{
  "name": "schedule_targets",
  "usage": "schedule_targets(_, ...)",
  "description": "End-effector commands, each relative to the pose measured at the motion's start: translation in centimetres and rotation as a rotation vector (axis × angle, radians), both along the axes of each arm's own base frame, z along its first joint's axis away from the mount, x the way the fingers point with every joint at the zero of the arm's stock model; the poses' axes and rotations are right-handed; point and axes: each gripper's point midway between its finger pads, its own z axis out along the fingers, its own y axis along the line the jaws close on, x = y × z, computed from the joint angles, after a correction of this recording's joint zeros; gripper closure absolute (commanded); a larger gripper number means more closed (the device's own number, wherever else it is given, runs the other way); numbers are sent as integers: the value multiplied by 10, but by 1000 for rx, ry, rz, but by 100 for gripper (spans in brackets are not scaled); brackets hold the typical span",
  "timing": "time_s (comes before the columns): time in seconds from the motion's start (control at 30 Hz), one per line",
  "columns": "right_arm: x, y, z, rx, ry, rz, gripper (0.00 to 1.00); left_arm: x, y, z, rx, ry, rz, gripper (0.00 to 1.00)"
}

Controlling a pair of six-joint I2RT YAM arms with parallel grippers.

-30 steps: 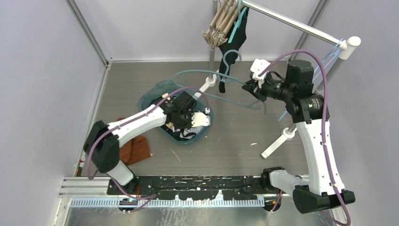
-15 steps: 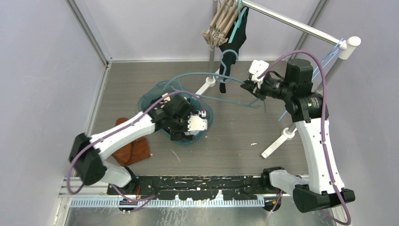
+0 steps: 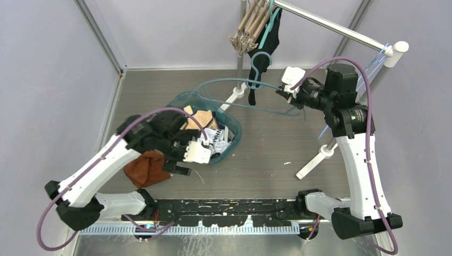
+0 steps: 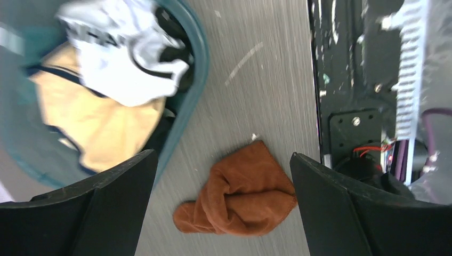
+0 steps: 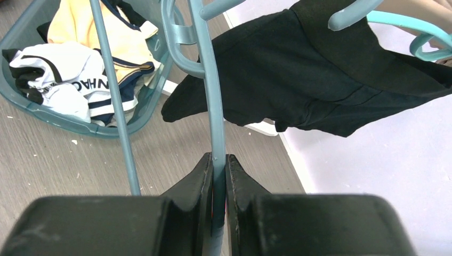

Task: Remove the underwear clipped to the hanger
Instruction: Place the hanger on the clothesline.

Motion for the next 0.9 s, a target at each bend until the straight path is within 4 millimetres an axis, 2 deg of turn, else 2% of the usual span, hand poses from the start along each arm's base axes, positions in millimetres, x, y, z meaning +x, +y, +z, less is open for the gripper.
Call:
schedule_targets(0.0,1,-1,13,-32,-73,15,99,-45,-5,90,-262,35,-34,2)
schedule_targets(0.07,-1,0,10,-42,-73,30,99,-38,-14,123,-366,-14,23,2)
schedule_targets(0.2,-9,5,6,-47,-66,77,99,1,-35,186,-567,-161,201,2)
schedule_targets(0.37,-18,9,-1,-51,-51,123,99,47,-53,224,-687,-263,379,2)
schedule_targets(0.47,-22,12,-3,-44,-50,143,99,63,-65,227,-692,-273,407,2)
schedule_targets(0.57,-28,15,-5,-31,-40,173,99,88,-84,211,-632,-259,441,2)
schedule_targets(0.73,-37,18,-7,-23,-41,199,99,108,-95,193,-576,-214,467,19)
schedule_targets(0.87,-39,16,-13,-39,-39,202,99,105,-98,180,-554,-102,453,31)
